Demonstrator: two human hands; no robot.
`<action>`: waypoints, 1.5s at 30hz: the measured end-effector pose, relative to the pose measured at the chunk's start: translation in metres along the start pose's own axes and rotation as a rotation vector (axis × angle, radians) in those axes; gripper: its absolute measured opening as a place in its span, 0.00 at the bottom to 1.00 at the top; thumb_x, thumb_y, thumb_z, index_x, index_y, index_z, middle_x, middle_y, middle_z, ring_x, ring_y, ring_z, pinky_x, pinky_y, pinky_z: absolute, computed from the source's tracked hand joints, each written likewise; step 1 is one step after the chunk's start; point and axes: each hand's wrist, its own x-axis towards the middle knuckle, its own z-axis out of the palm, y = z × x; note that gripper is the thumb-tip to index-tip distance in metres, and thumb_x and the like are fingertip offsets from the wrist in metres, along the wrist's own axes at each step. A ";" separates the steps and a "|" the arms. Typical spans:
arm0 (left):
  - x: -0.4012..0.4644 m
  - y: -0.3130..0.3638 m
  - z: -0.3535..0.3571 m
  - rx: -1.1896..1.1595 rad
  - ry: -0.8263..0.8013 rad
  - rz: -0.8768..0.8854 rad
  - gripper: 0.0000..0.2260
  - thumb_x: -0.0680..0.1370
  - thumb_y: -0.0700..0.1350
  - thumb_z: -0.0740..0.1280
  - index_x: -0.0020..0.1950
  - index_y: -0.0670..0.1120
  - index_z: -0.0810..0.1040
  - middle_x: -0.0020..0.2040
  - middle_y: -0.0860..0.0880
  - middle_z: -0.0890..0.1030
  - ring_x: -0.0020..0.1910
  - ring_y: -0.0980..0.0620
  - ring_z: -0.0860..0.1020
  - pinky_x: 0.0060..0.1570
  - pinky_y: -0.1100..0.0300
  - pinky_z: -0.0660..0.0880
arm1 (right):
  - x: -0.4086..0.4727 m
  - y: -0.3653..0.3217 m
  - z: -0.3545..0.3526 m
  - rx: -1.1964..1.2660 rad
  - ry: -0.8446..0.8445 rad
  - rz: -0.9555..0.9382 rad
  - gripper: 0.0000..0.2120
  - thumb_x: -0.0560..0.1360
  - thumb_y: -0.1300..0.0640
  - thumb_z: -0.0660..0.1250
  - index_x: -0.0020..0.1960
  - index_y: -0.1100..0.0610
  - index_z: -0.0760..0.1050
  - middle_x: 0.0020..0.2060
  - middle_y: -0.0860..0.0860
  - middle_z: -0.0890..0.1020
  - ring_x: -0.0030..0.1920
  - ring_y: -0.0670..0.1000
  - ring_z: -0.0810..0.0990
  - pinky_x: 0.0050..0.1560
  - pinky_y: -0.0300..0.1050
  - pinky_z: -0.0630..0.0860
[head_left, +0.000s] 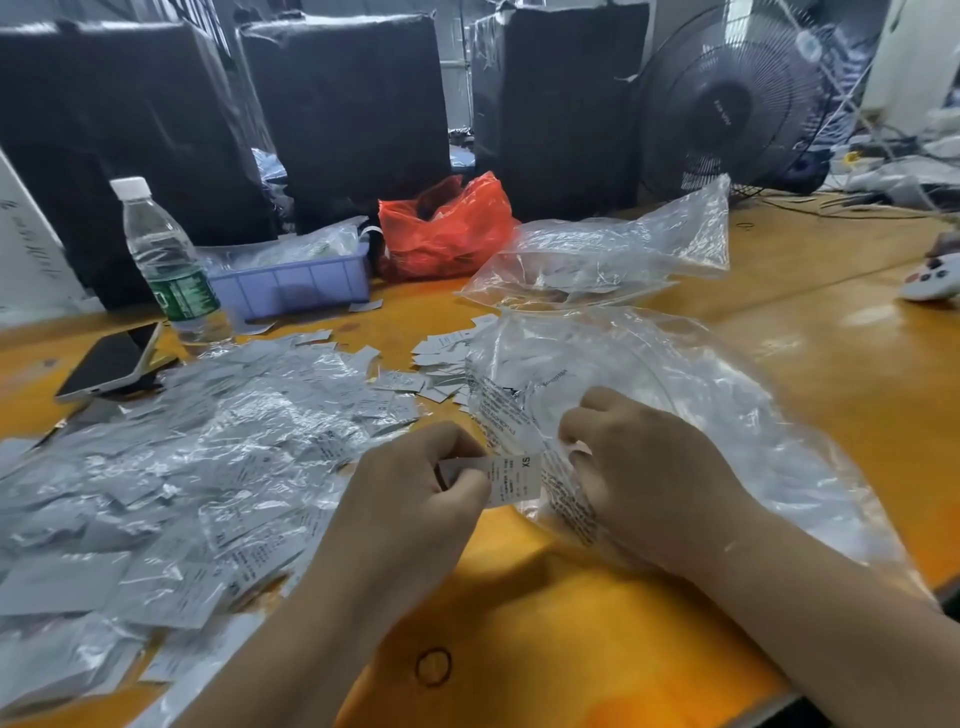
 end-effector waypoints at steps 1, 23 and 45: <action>0.000 0.000 -0.001 0.002 0.010 -0.002 0.07 0.73 0.44 0.63 0.38 0.54 0.79 0.29 0.54 0.77 0.23 0.58 0.68 0.21 0.67 0.62 | 0.000 0.001 0.001 0.068 0.038 0.004 0.05 0.77 0.60 0.63 0.47 0.53 0.76 0.43 0.47 0.74 0.38 0.52 0.75 0.36 0.47 0.75; 0.009 -0.001 -0.079 0.049 0.137 -0.009 0.11 0.66 0.49 0.60 0.41 0.60 0.80 0.34 0.46 0.80 0.28 0.49 0.74 0.23 0.64 0.67 | 0.038 -0.047 -0.034 1.405 -0.039 0.208 0.07 0.65 0.62 0.75 0.43 0.57 0.82 0.30 0.52 0.81 0.24 0.47 0.72 0.25 0.41 0.71; 0.000 -0.046 -0.080 -0.229 0.227 -0.158 0.07 0.68 0.48 0.64 0.43 0.55 0.80 0.41 0.58 0.84 0.35 0.61 0.79 0.36 0.67 0.77 | 0.074 -0.101 0.016 1.760 -0.423 0.334 0.12 0.63 0.65 0.71 0.46 0.61 0.78 0.34 0.56 0.83 0.27 0.48 0.78 0.26 0.39 0.75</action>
